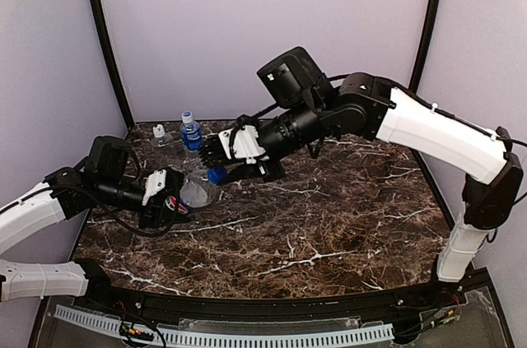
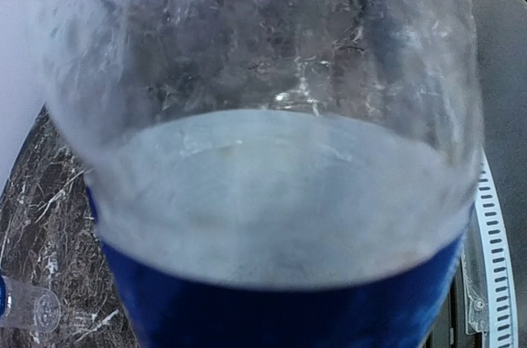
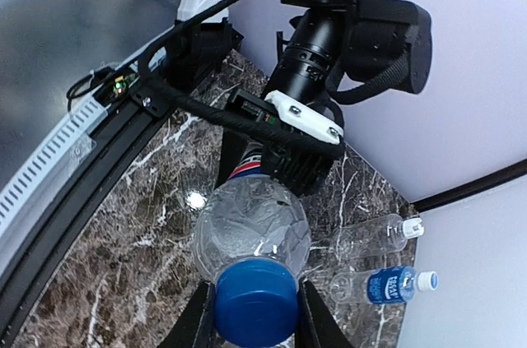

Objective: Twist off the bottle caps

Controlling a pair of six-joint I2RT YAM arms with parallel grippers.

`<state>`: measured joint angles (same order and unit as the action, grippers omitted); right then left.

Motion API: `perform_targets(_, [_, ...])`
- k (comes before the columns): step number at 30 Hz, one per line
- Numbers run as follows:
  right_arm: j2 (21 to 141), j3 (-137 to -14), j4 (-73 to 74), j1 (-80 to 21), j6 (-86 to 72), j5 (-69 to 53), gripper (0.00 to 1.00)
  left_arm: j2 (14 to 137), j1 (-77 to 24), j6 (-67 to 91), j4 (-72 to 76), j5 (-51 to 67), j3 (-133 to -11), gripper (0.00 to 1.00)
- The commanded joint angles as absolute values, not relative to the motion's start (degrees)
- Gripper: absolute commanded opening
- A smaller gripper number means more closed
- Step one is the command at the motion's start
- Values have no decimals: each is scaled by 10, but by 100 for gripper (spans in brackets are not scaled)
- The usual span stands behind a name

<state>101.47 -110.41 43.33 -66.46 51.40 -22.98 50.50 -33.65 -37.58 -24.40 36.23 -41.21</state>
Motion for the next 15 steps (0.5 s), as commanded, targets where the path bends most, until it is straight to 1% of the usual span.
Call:
perform_targets(1, [1046,-1091,470,-695,692,-139,0,507,-346,-358,-219,453,-453,28])
perform_targets(6, [1046,-1078,458,-705,742,-70,0,504,-346,-360,-219,452,-452,28])
perform_targets(7, [1043,-1074,444,-705,738,-62,4,503,-346,-354,-215,445,-451,28])
perform_targets(9, [1027,-1060,405,-706,710,-63,31,500,-346,-343,-203,428,-446,28])
perform_targets(10, [1018,-1054,389,-705,692,-70,52,497,-346,-339,-193,420,-443,28])
perform_targets(11, [1008,-1047,371,-704,670,-77,62,496,-346,-334,-187,398,-438,28])
perform_targets(13, [986,-1033,328,-701,620,-84,75,494,-346,-325,-165,357,-428,28])
perform_targets(15, [968,-1020,289,-695,545,-93,92,493,-346,-311,-131,306,-417,29])
